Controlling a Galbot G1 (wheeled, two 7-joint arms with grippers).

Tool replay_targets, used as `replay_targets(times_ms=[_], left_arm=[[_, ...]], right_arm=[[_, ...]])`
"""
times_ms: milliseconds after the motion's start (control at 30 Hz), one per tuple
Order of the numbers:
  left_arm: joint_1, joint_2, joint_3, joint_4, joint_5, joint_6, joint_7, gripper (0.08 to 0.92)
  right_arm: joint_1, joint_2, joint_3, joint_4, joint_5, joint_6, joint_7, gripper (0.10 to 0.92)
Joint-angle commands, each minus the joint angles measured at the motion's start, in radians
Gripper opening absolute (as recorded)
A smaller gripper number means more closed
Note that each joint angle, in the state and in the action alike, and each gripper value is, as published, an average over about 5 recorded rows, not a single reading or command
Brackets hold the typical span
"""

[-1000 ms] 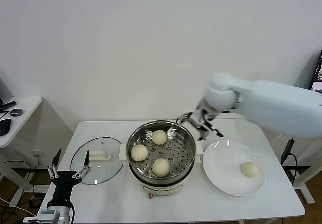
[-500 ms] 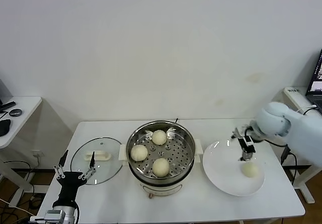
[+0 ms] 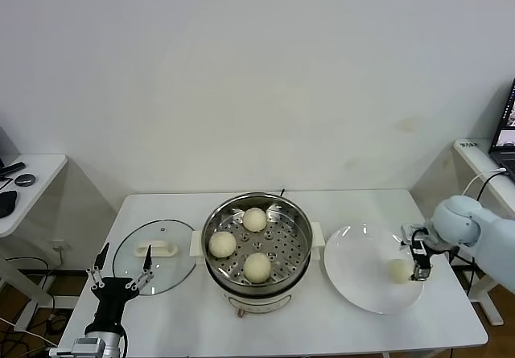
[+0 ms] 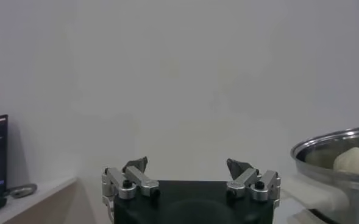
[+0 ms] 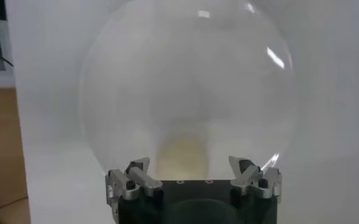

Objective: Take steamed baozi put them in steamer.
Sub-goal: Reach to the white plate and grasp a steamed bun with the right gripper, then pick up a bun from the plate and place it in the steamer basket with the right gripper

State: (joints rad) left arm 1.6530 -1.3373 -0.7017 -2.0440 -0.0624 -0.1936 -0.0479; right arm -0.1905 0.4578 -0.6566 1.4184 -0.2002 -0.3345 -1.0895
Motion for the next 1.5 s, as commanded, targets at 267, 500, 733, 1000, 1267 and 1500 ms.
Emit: replay_targets(times_ms=[267, 500, 733, 1000, 1267, 1500], left_arm=[[0.006, 0.000, -0.009, -0.006, 0.000, -0.001, 0.000, 0.823], [0.007, -0.003, -0.010, -0.009, 0.001, 0.000, 0.000, 0.823], [0.009, -0.006, -0.010, -0.014, 0.003, 0.000, 0.000, 0.823], [0.010, -0.007, -0.010, -0.017, 0.002, 0.000, 0.000, 0.823], [0.004, -0.002, -0.004, -0.018, 0.001, 0.001, 0.000, 0.823], [-0.016, 0.004, 0.019, -0.012, 0.001, 0.003, 0.001, 0.823]], right_arm=[[-0.077, 0.087, 0.074, -0.117, -0.058, 0.020, 0.009, 0.746], [-0.064, 0.107, 0.061, -0.121, -0.060, 0.015, 0.009, 0.677], [-0.058, 0.106, 0.056, -0.116, -0.063, 0.015, -0.008, 0.613], [-0.013, 0.088, 0.029, -0.101, -0.040, 0.023, -0.028, 0.429], [0.245, 0.020, -0.131, 0.007, 0.140, -0.016, -0.040, 0.349], [0.736, 0.074, -0.439, 0.165, 0.449, -0.150, 0.014, 0.356]])
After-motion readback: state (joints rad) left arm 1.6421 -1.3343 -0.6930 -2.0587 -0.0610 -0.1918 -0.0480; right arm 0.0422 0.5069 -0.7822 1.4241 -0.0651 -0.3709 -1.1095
